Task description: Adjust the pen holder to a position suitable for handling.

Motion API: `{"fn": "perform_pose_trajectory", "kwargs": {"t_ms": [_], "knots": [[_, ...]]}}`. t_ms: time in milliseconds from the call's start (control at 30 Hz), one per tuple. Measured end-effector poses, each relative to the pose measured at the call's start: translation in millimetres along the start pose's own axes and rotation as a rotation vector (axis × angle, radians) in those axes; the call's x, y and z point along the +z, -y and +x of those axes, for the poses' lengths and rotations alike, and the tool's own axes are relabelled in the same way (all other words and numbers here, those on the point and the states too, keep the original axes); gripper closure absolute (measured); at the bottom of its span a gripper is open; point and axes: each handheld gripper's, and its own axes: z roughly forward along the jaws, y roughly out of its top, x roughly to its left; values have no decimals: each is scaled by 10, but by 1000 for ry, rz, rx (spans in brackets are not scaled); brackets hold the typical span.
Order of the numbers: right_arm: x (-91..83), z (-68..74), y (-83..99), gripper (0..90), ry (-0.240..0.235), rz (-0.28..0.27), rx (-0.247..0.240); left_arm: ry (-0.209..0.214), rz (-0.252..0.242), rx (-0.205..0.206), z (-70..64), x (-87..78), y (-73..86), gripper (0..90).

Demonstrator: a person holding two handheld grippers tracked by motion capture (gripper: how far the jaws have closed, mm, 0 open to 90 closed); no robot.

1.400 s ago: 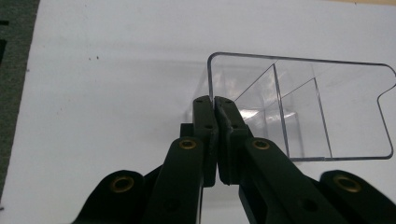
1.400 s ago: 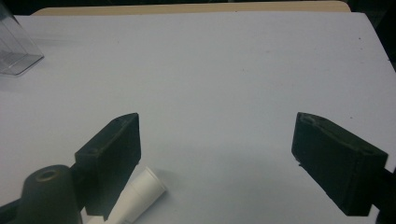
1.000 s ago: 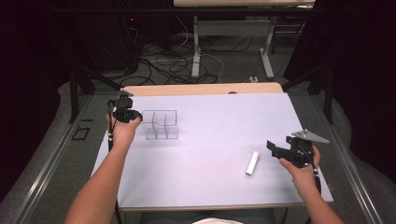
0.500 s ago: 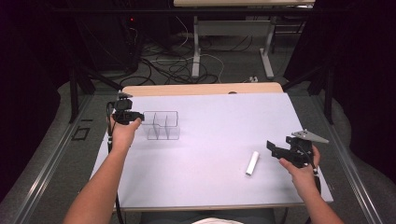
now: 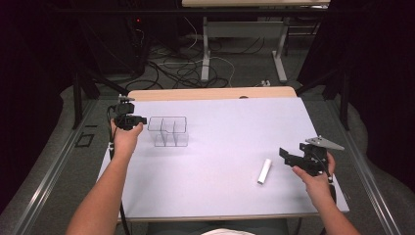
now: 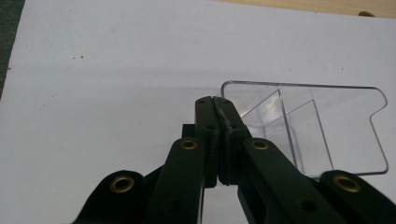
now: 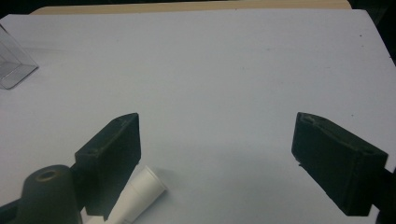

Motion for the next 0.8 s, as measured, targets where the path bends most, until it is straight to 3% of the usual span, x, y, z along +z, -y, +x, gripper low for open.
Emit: {"fn": "perform_pose_trajectory", "kwargs": {"t_ms": [33, 233, 400, 567, 800], "knots": [[0, -1, 0, 151, 0, 1, 0, -9, 19, 12, -3, 12, -2, 900], [1, -4, 1, 151, 0, 0, 1, -40, 25, 29, -48, 92, 34, 900], [4, 0, 2, 151, 1, 0, 0, -43, 31, 29, -51, 131, 59, 900], [3, -6, 2, 151, -5, 8, 1, -38, 54, 49, -94, 122, 60, 900], [8, -9, 4, 152, -8, 9, 6, -12, 28, 55, -270, 171, 105, 900]]}}
